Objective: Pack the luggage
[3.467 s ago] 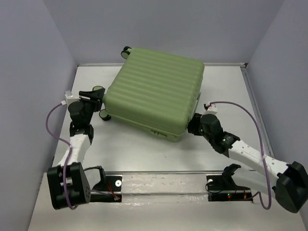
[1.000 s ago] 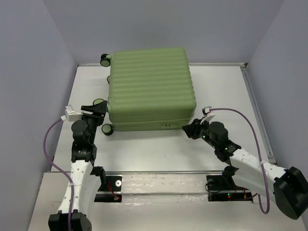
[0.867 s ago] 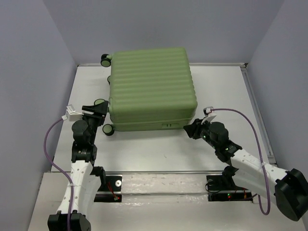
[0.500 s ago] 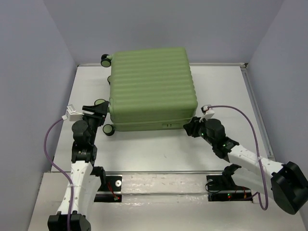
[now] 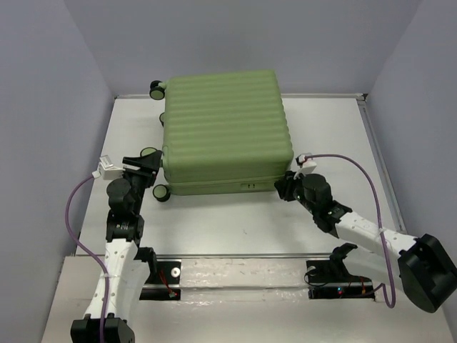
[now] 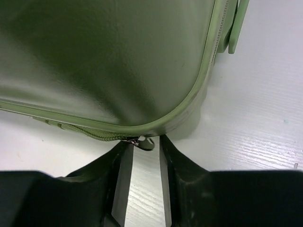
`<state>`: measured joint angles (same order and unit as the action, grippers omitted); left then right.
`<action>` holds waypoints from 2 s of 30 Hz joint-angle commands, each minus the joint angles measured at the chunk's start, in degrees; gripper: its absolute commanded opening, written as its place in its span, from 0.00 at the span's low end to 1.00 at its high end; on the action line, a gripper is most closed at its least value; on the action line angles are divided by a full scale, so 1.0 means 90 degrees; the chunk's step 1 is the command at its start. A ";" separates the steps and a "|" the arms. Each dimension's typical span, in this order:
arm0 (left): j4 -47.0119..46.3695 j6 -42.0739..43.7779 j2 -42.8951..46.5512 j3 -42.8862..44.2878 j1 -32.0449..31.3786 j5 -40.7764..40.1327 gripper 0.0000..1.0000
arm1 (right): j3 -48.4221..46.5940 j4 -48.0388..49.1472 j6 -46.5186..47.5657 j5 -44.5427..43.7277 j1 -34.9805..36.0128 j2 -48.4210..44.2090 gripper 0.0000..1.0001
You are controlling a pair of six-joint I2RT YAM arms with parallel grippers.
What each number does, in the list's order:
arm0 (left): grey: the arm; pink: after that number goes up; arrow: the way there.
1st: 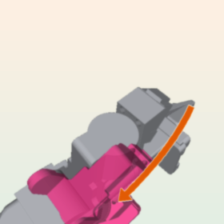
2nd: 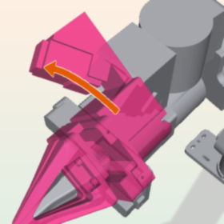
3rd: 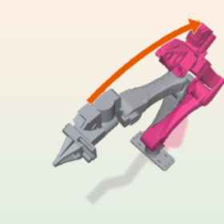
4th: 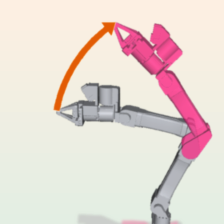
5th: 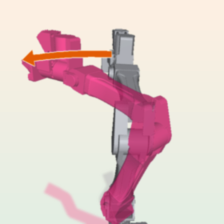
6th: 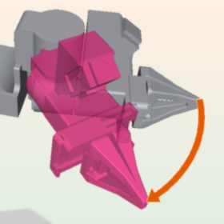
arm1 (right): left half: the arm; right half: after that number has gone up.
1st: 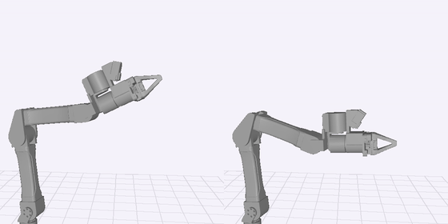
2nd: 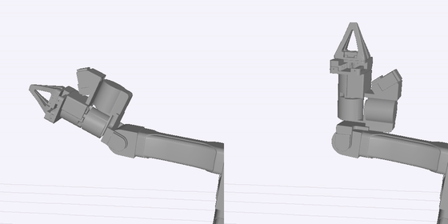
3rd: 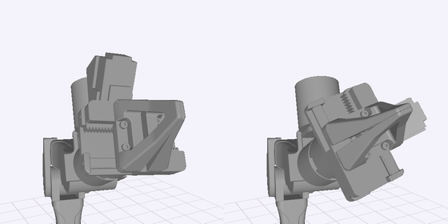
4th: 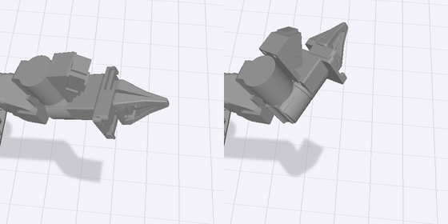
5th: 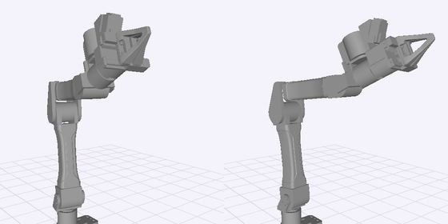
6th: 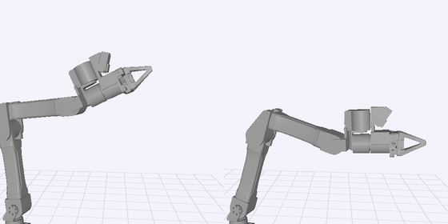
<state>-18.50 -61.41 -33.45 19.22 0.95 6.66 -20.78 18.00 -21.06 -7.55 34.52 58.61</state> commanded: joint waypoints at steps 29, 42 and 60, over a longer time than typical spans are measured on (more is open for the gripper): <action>0.1244 0.1598 0.0846 0.0276 -0.2479 -0.0123 0.06 | -0.4685 0.0285 0.0484 -0.2216 0.4914 0.4485 0.07; 0.1671 0.1568 0.1021 0.0383 -0.2488 0.0364 0.06 | -0.4547 0.1788 0.0396 -0.1204 0.4914 0.4815 0.07; 0.1892 0.2136 0.0788 0.0208 -0.2488 0.1155 0.06 | -0.1844 -0.0126 -0.1028 -0.1587 0.4556 0.2006 0.90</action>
<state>0.73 -51.57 -22.31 23.97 -20.58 10.04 -40.62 33.45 -22.20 -14.11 77.62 90.28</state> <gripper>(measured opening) 0.692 0.779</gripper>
